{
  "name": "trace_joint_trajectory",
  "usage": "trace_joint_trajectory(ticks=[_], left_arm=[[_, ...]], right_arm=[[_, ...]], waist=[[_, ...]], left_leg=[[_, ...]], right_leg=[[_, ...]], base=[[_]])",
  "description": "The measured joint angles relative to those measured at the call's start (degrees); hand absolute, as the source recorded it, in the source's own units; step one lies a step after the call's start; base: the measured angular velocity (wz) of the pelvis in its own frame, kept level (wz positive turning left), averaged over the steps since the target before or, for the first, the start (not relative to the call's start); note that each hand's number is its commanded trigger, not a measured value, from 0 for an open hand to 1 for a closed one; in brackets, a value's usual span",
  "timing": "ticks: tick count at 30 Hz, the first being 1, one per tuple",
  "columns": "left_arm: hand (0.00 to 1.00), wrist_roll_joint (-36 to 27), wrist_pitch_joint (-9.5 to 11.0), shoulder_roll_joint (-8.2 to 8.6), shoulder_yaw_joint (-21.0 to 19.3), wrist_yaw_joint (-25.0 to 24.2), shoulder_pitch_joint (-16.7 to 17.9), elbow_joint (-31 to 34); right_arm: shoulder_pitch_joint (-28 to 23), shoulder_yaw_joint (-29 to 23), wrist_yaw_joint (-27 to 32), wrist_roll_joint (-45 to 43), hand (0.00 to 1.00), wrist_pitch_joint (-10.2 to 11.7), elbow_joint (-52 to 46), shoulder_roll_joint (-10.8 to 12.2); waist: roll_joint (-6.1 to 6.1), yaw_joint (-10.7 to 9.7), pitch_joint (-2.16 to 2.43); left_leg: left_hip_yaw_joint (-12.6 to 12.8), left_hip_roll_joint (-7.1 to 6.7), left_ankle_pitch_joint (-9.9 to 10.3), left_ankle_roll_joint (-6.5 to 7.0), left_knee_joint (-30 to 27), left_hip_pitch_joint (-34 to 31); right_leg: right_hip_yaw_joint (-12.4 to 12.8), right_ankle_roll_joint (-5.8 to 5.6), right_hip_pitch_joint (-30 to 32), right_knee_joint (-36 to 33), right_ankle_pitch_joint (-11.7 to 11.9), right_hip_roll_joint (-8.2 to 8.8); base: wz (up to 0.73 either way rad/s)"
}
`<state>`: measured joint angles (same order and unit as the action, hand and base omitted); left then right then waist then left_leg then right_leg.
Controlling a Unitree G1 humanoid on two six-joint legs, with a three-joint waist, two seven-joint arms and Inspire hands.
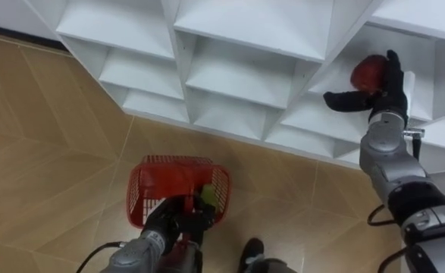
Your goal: Collect fruits from the closet
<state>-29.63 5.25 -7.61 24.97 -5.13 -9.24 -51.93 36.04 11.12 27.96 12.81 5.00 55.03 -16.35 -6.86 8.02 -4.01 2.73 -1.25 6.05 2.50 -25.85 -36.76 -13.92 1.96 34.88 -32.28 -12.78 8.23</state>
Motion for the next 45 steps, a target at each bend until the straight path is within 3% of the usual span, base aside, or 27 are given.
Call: trace_joint_trajectory(ticks=[11,37,38,40,45], left_arm=[[1.0,-0.1,0.2,-0.04,0.7,1.2,1.0,2.7],[1.0,-0.1,0.0,0.08,0.7,1.0,1.1,3.1],[1.0,-0.1,0.0,0.08,0.7,1.0,1.1,3.2],[1.0,-0.1,0.0,0.03,0.7,1.1,1.1,3.3],[1.0,-0.1,-0.1,-0.01,0.7,1.2,1.3,3.5]], right_arm=[[0.0,0.1,3.3,0.6,0.0,0.8,-0.3,-0.1],[-0.1,0.0,4.1,3.1,0.0,1.2,-3.8,-0.1],[-0.1,0.0,4.1,3.4,0.54,1.2,-3.9,-0.1],[-0.1,0.0,4.1,3.7,1.0,1.2,-3.8,-0.1],[-0.1,0.0,4.6,3.9,1.0,1.2,-3.8,-0.5]], waist=[[0.16,0.1,0.04],[0.24,0.0,0.08],[0.24,0.1,0.08],[0.24,0.0,0.09],[0.24,0.0,0.09]], left_leg=[[-0.2,-0.09,0.0,-0.12,-1.9,-2.5],[-0.4,-0.44,0.1,-0.3,-2.9,-3.7],[-0.4,-0.44,0.1,-0.3,-2.9,-3.7],[-0.5,-0.45,0.1,-0.3,-2.9,-3.7],[-0.5,-0.48,0.1,-0.3,-2.9,-3.6]], right_leg=[[-0.4,0.54,2.6,-2.6,-0.8,0.65],[-0.6,0.83,4.0,-4.6,-1.7,1.28],[-0.6,0.84,3.9,-4.6,-1.7,1.28],[-0.6,0.84,3.9,-4.6,-1.6,1.3],[-0.7,0.83,3.8,-4.6,-1.7,1.3]], base=[[0.01],[0.01],[0.0],[0.0],[0.0]])
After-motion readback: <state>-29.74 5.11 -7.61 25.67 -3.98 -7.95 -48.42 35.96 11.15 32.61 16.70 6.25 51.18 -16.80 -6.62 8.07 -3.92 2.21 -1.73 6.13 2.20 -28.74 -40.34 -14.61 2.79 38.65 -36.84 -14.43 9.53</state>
